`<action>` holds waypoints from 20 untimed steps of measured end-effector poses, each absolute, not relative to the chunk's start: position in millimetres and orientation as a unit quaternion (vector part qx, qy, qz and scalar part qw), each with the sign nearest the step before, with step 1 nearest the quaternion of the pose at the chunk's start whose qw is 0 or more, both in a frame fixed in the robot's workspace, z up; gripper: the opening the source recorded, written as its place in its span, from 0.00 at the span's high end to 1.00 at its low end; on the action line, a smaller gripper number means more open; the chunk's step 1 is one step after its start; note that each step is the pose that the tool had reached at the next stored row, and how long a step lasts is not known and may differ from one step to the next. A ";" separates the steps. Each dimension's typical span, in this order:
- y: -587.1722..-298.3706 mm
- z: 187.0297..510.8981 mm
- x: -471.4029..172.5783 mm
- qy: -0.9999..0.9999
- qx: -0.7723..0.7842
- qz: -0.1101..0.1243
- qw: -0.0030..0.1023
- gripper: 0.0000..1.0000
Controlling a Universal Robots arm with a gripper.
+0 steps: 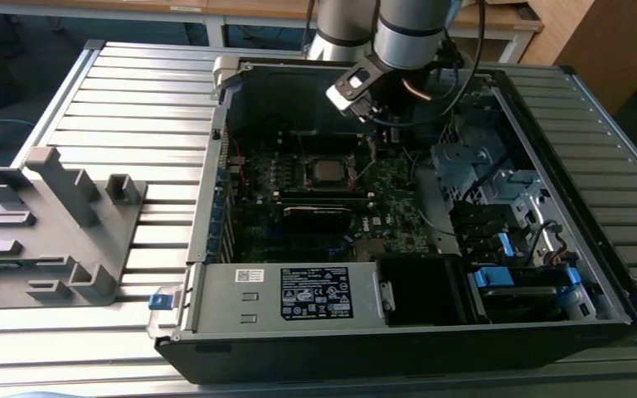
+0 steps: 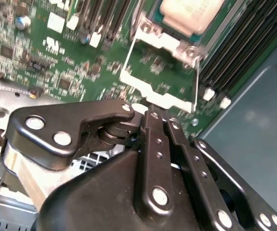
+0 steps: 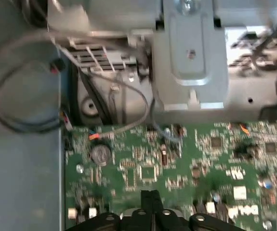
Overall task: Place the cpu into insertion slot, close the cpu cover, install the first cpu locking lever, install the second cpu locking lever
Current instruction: 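Close the cpu cover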
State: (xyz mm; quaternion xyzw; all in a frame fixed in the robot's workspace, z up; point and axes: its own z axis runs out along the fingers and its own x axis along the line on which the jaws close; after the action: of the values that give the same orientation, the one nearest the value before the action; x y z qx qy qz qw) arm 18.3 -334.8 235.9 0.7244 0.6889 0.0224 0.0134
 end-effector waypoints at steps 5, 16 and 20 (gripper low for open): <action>-334.7 235.7 -4.1 0.689 0.724 0.032 0.022 0.90; -334.7 235.8 -16.3 0.688 0.724 0.037 0.027 0.90; -334.7 235.2 -16.4 0.689 0.724 0.026 0.017 0.90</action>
State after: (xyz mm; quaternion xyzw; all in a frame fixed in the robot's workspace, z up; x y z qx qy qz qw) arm -16.4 -334.7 235.2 0.7243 0.6887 0.0263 0.0172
